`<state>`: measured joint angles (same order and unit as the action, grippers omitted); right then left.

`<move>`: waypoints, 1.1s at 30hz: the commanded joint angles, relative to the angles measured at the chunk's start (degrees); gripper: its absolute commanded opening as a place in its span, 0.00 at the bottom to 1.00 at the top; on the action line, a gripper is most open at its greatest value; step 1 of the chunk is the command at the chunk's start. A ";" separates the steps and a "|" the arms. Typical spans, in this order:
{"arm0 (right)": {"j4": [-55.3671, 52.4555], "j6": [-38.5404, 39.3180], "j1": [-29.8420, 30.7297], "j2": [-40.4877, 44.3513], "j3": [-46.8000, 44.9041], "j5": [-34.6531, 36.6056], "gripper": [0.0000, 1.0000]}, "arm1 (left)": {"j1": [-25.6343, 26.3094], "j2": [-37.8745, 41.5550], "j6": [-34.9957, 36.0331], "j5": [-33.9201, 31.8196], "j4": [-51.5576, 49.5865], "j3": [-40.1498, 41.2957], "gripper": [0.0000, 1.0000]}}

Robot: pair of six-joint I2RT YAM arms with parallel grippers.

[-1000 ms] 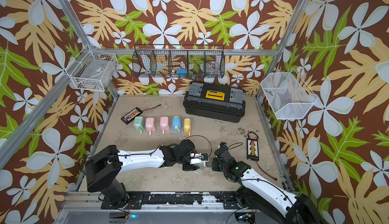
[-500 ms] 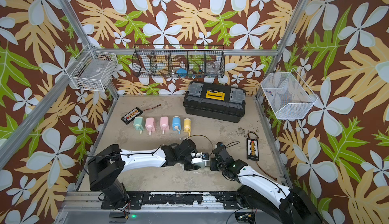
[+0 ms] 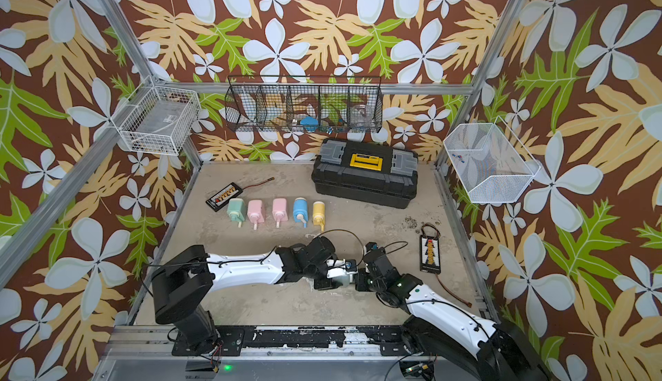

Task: Put the tray back into the pencil sharpener
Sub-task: Close the container of the pencil sharpener.

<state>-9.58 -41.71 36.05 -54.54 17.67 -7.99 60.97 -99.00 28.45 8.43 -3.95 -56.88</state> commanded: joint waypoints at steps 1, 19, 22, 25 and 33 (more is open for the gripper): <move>4.89 -0.68 0.00 0.26 -0.49 -3.72 0.16 | 0.07 -0.54 0.47 -1.47 0.08 0.01 0.53; -5.02 -3.29 -4.96 10.99 -3.03 4.67 0.20 | 0.11 -0.30 0.49 -2.67 1.48 1.85 0.52; -2.18 -3.22 -5.03 8.68 -3.56 2.01 0.16 | 0.05 -0.23 0.45 -2.71 1.42 1.86 0.52; 2.16 -1.91 -5.00 6.15 -3.69 -2.83 0.14 | 0.03 -0.23 0.46 -2.64 1.66 1.89 0.52; 9.68 0.02 -5.02 -0.92 -4.83 -11.39 0.12 | 0.03 -0.45 0.04 -2.55 2.27 1.95 0.51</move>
<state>-4.36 -42.89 31.09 -53.95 13.19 -14.81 60.97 -98.91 28.21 8.40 -0.23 -55.22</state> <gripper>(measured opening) 0.128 0.614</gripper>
